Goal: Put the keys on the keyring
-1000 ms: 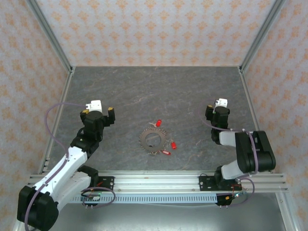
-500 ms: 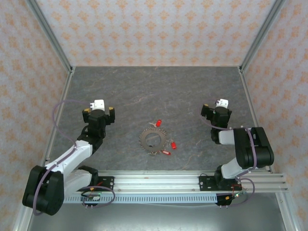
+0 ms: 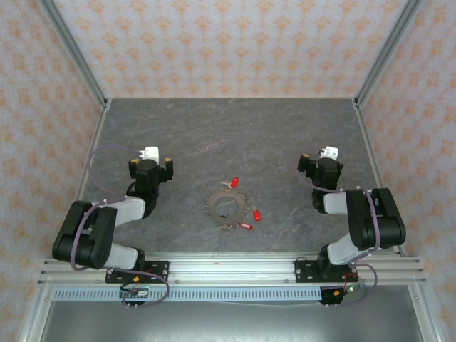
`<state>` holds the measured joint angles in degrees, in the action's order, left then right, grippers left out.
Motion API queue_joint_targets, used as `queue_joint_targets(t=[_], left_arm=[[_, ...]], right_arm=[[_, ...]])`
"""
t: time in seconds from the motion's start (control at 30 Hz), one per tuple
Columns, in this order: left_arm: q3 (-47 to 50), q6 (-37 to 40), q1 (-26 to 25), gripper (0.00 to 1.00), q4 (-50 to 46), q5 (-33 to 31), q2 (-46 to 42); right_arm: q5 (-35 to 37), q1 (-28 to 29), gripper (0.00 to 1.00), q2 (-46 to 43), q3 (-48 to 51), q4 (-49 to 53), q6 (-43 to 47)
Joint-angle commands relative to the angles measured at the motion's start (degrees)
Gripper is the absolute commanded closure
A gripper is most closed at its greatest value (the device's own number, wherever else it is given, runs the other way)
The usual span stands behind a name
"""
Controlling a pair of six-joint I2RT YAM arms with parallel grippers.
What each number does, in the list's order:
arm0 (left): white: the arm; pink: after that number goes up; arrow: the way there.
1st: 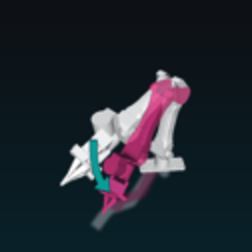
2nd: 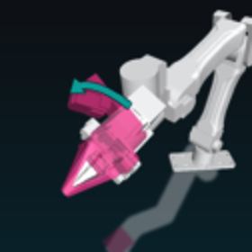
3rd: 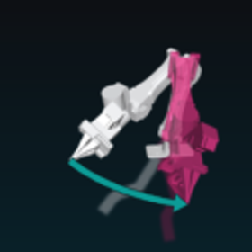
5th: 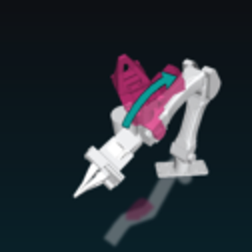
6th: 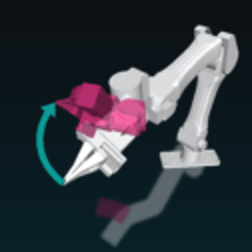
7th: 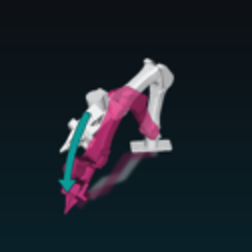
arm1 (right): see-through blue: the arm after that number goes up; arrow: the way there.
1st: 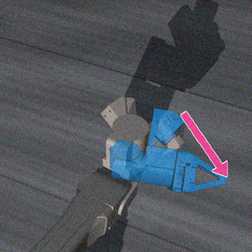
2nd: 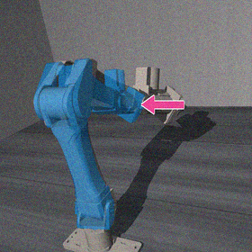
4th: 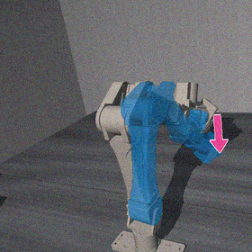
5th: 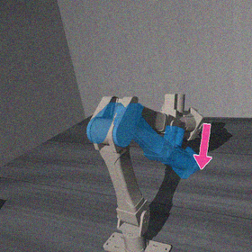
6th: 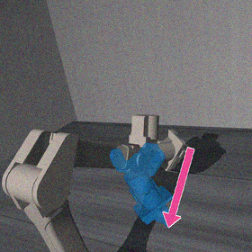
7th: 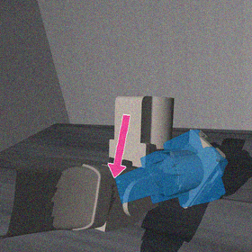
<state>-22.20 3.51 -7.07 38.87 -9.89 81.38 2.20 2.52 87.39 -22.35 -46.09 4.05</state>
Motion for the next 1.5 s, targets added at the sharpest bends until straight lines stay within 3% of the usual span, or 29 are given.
queue_joint_targets(t=[0.0, 0.17, 0.27, 1.47], left_arm=[[1.8, 0.8, 1.9, 0.0, 9.1, 5.7, 2.6], [0.8, 1.2, 3.3, 0.01, 8.1, 10.7, 3.4], [-2.5, -2.9, 4.7, 0.0, 3.0, 5.8, 4.3], [-2.3, -2.6, 4.8, 0.0, 3.7, 5.7, 4.4]], right_arm=[[1.2, -0.2, 0.01, 0.2, -0.9, -0.4, -0.9], [1.1, -0.2, 0.01, 0.2, -0.9, -0.4, -0.8], [1.1, -0.2, 0.01, 0.2, -0.9, -0.4, -0.7], [-1.3, -0.2, 0.01, 0.1, -0.5, -1.0, 0.2]])
